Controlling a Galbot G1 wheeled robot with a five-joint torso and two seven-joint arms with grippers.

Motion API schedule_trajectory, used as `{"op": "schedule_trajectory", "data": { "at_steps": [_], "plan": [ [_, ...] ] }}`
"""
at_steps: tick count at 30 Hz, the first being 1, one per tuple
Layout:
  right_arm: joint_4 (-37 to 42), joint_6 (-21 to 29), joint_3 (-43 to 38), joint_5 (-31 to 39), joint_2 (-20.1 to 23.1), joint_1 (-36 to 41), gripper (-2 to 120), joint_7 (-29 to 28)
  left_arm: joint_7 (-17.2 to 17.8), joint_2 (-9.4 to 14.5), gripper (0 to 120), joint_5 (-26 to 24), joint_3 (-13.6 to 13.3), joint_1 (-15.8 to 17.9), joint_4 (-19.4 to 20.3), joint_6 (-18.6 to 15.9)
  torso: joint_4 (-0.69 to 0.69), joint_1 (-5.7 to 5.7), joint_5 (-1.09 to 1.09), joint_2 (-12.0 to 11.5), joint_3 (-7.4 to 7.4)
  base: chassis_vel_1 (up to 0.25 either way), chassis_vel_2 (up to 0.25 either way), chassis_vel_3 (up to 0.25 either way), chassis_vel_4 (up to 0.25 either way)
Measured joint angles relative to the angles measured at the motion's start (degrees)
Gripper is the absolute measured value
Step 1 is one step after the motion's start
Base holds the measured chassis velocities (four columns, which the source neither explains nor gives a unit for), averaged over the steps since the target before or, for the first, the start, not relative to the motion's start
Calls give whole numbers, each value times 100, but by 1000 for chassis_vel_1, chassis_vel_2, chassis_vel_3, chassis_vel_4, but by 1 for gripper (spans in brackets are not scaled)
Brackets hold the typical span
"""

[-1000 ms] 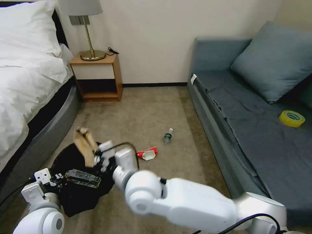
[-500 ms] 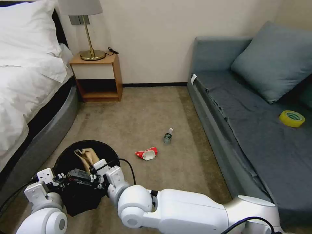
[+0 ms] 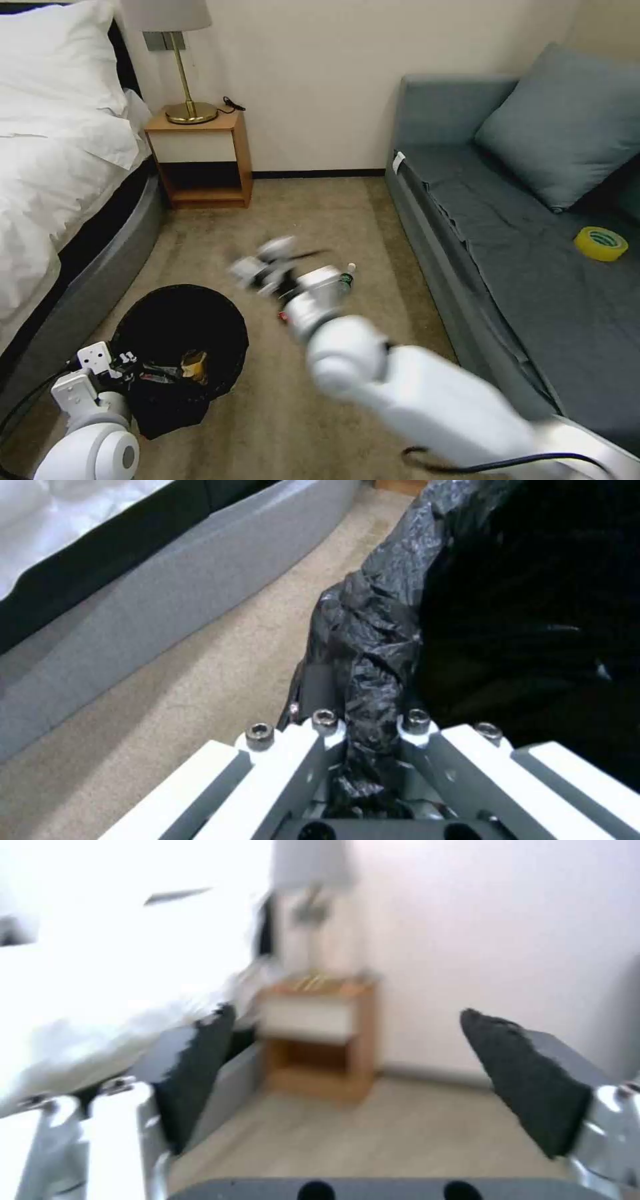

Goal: Pick up the trash bin, then pick up the garbage on the floor and place it into the trash bin.

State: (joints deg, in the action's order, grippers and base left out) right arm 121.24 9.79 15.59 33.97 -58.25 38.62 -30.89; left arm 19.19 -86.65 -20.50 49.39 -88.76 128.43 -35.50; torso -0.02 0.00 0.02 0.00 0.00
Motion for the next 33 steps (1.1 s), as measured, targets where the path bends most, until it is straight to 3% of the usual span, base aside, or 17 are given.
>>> {"op": "schedule_trajectory", "data": {
  "at_steps": [3, 6, 7, 10, 13, 15, 21, 33],
  "plan": [
    [201, -34, -409, -307, 145, 411, 97, 75, 2, 10, 2, -4, 11, 1, -15, 6, 1, 0, 0, 0, 0, 0, 0, 0, 0],
    [686, -68, -1781, -1406, 226, 1894, 100, 239, 5, 21, 2, -21, 37, 15, -49, 20, 1, 0, 0, 0, 0, 0, 0, 0, 0],
    [686, -68, -1781, -1406, 226, 1894, 100, 239, 5, 21, 2, -21, 37, 15, -49, 20, 1, 0, 0, 0, 0, 0, 0, 0, 0],
    [1005, -277, -2621, -2338, -71, 3253, 100, 343, -1, 49, 2, -63, 93, 42, -78, 35, 1, 0, -1, 0, 0, 0, 0, 0, 0],
    [1090, -446, -2731, -2672, -323, 3849, 100, 362, -1, 65, 2, -101, 124, 56, -82, 35, 0, 0, -1, 0, 0, 0, 0, 0, 0],
    [1127, -732, -2618, -3104, -854, 4614, 100, 336, -3, 86, 2, -140, 178, 73, -82, 36, 0, 0, -2, 0, -1, 0, 0, 0, 0],
    [987, -1127, -2441, -3627, -1336, 5018, 100, 367, -3, 104, 2, -208, 238, 89, -74, 27, 2, 0, -3, 0, -1, 0, 0, 0, 0],
    [793, -1263, -2367, -3653, -1341, 4874, 100, 476, -3, 133, 2, -307, 334, 100, -60, 0, 3, -1, -3, 1, 0, -10, 8, 7, -15]
  ]
}}
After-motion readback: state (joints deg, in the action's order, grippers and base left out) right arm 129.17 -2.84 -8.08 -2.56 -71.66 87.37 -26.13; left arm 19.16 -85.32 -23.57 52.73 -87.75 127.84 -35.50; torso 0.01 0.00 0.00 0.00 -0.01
